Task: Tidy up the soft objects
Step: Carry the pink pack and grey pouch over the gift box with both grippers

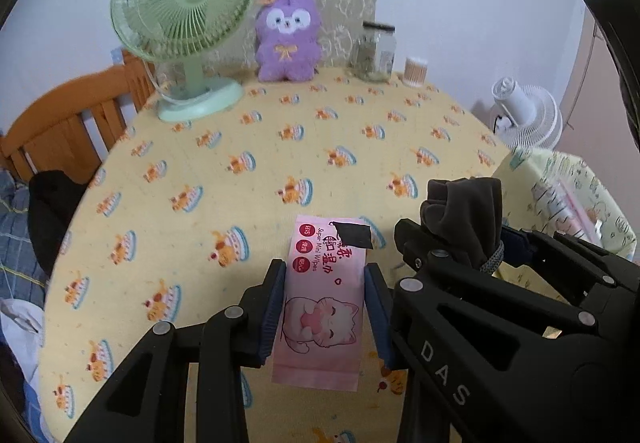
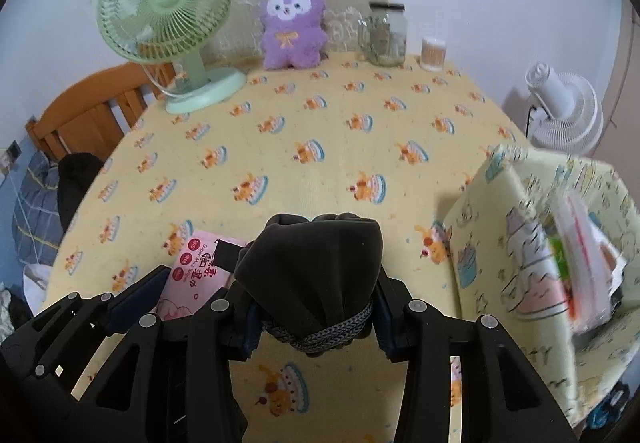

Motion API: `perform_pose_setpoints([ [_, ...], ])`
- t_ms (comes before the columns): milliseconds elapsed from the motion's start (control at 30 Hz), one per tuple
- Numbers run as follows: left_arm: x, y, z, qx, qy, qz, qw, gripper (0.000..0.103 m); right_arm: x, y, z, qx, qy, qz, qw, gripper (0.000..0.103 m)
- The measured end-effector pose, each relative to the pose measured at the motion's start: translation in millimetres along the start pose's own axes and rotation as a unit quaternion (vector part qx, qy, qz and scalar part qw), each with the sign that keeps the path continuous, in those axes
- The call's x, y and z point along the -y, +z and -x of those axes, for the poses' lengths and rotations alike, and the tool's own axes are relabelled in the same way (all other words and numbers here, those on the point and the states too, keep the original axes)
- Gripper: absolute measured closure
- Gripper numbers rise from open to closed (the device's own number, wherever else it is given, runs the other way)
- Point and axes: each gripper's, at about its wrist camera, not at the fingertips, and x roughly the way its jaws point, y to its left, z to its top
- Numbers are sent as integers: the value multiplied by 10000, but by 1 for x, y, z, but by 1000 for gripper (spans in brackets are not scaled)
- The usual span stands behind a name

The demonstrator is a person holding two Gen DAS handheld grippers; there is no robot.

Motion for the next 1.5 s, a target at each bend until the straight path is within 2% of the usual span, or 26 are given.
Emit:
perform_pose_setpoints([
  [200, 8, 13, 22, 280, 86, -22, 9996, 63, 4, 13, 28, 357, 76, 76, 9993, 55],
  [767, 49, 38, 64, 858, 49, -160, 9962, 62, 34, 33, 88, 949, 2, 92, 9954, 55],
  [1500, 122, 56, 78, 1126, -325, -505, 9918, 62, 105, 43, 130, 1304, -268, -86, 9911, 55],
])
